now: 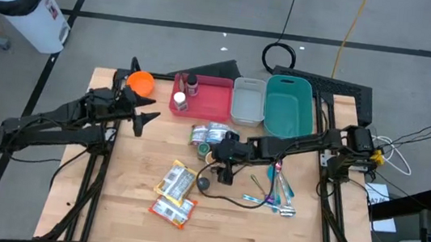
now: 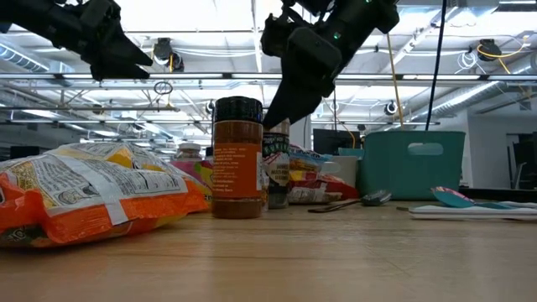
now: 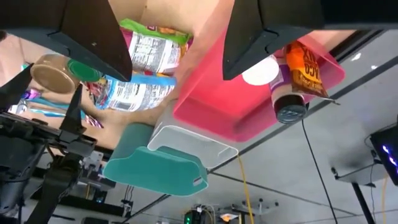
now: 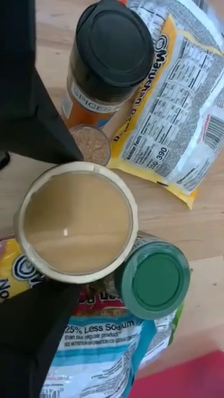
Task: Pick & Place Food Item
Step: Put the gold seasoning bottle into the red bin
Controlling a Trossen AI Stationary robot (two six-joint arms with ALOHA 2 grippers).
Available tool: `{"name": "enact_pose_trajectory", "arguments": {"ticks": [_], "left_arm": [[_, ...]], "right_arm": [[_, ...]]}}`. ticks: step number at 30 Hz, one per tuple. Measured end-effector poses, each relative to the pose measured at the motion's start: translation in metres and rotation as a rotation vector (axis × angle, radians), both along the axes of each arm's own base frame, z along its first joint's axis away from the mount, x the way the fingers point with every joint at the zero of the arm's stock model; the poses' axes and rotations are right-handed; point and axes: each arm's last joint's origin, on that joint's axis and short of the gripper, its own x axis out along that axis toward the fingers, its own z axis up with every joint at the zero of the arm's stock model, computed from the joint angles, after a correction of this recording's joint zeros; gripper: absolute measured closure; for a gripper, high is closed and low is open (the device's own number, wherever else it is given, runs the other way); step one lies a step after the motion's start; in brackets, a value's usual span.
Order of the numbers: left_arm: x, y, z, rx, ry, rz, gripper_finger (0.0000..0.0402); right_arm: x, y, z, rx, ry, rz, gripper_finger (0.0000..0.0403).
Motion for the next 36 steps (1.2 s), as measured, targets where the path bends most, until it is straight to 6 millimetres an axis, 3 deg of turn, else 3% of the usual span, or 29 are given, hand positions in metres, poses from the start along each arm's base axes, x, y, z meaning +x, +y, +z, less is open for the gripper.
{"name": "enact_pose_trajectory", "arguments": {"ticks": [2, 11, 23, 28, 36], "left_arm": [[0.002, 0.001, 0.000, -0.009, 0.000, 0.002, 0.0135], [0.011, 0.004, -0.003, -0.098, -0.020, 0.032, 0.0141], [0.037, 0.012, -0.013, -0.201, -0.003, 0.007, 0.0132], [0.060, 0.011, -0.014, -0.200, -0.050, -0.177, 0.0129], [0.106, -0.017, -0.017, -0.088, -0.188, -0.606, 0.0117]], "right_arm": [[0.000, 0.000, 0.000, 0.011, -0.001, 0.006, 0.0146], [-0.005, -0.001, 0.008, 0.019, -0.005, 0.011, 0.0146], [-0.040, -0.004, 0.077, 0.022, -0.180, 0.016, 0.0145], [-0.051, -0.005, 0.095, 0.009, -0.243, 0.028, 0.0144], [-0.056, -0.006, 0.101, 0.009, -0.256, 0.030, 0.0144]]}}
